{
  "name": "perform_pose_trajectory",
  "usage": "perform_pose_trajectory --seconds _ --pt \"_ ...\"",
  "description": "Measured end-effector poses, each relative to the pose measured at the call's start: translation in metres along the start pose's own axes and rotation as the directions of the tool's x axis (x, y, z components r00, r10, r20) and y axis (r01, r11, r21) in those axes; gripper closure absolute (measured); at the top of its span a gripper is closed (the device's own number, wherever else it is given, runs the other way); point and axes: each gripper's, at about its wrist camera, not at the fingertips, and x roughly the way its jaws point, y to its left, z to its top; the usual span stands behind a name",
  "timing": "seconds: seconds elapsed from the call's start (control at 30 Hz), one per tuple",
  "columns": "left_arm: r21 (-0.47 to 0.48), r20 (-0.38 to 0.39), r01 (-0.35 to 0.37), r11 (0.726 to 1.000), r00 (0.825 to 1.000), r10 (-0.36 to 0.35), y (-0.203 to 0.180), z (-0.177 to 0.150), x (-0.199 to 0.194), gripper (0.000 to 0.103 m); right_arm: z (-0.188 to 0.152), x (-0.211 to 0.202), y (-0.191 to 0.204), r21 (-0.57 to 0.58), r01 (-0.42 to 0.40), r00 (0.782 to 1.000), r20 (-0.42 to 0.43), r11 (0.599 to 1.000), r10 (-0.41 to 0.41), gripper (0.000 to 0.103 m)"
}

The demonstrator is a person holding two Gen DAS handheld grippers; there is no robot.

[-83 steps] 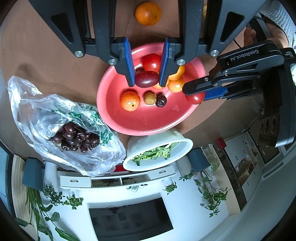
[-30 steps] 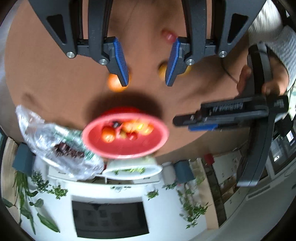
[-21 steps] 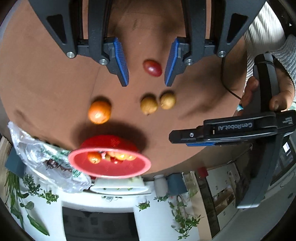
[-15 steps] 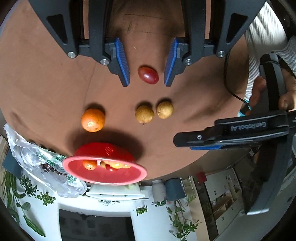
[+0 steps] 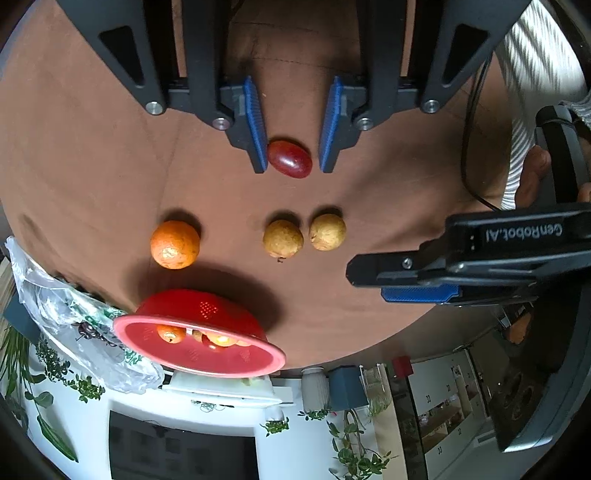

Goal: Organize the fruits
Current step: 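Grasp the red grape with the right tool while the left grasps a russet fruit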

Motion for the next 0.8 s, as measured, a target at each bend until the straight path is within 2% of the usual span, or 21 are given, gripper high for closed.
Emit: perform_pose_trajectory --seconds 0.5,0.8 --pt "0.104 -0.062 0.016 0.994 0.998 -0.009 -0.022 -0.004 0.024 0.051 -0.001 -0.012 -0.007 0.012 0.029 0.999 0.020 1.000 -0.029 0.077" --pt "0.119 -0.090 0.027 0.993 0.996 -0.016 -0.024 -0.003 0.039 0.051 -0.007 -0.015 -0.005 0.018 0.031 0.999 0.014 0.999 -0.031 0.077"
